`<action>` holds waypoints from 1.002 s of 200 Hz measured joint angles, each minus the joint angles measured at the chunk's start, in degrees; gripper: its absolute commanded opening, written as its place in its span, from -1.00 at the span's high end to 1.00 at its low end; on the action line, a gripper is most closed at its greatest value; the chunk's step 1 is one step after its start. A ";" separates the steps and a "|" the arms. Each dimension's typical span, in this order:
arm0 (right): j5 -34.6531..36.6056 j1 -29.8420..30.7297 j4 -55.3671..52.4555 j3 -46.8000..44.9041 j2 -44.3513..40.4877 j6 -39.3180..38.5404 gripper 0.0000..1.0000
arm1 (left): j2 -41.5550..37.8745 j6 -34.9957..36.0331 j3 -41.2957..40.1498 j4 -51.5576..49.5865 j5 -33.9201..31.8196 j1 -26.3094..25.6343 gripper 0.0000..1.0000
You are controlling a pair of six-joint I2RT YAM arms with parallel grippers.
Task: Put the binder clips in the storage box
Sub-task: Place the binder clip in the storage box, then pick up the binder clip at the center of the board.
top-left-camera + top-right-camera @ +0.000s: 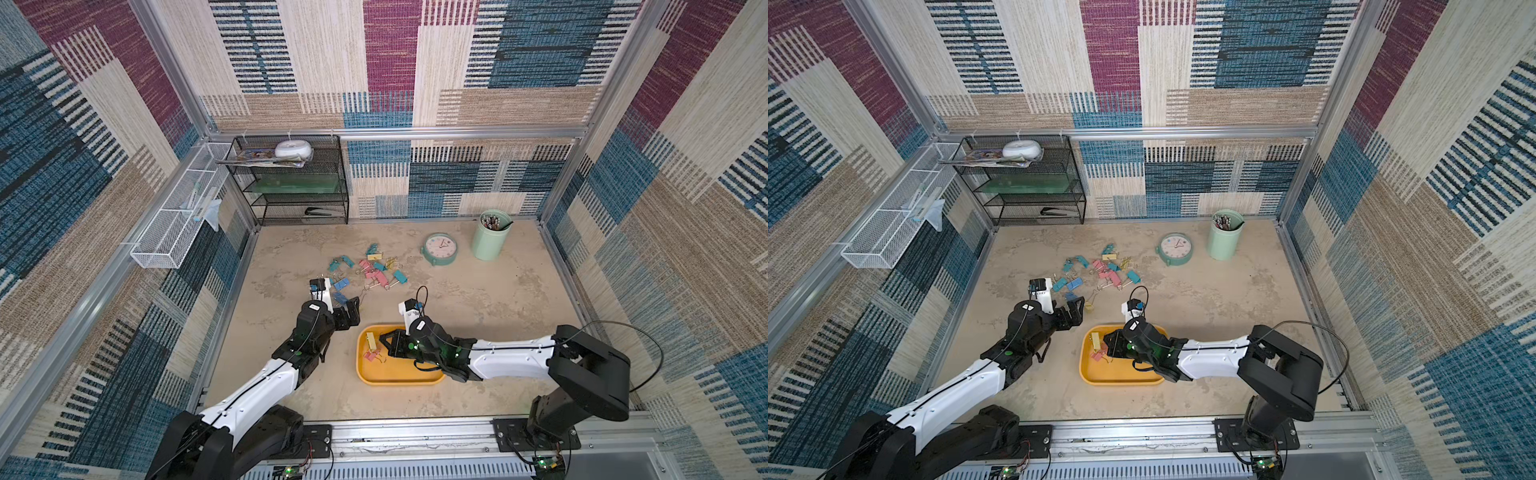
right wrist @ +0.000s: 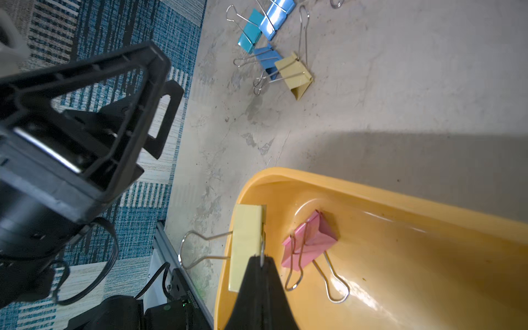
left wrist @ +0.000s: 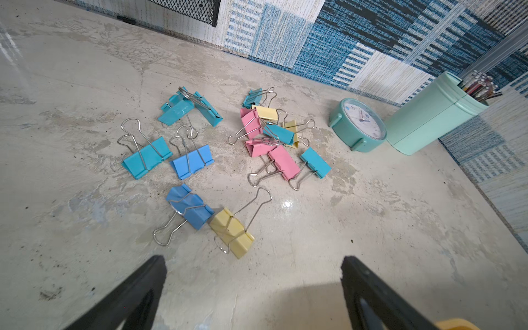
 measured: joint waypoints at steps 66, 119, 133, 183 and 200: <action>-1.11 0.04 1.44 1.57 4.74 -0.37 0.61 | 1.11 -0.04 0.61 -0.46 -0.24 0.00 -0.99; 3.58 0.04 -6.32 2.01 -5.33 -3.76 0.37 | 0.92 -0.07 0.61 -0.50 -0.42 0.00 -0.99; 8.28 -0.31 -9.62 3.85 -8.35 -7.15 0.34 | 0.92 -0.24 0.61 -0.50 -0.42 0.00 -0.99; 5.95 -11.26 -21.73 25.66 1.38 -25.81 0.30 | -0.24 -4.22 0.42 -1.79 -5.86 0.00 -0.96; 2.03 -13.97 -26.56 34.36 9.03 -29.75 0.29 | -1.22 -5.62 -0.44 -1.79 -8.68 0.09 -0.94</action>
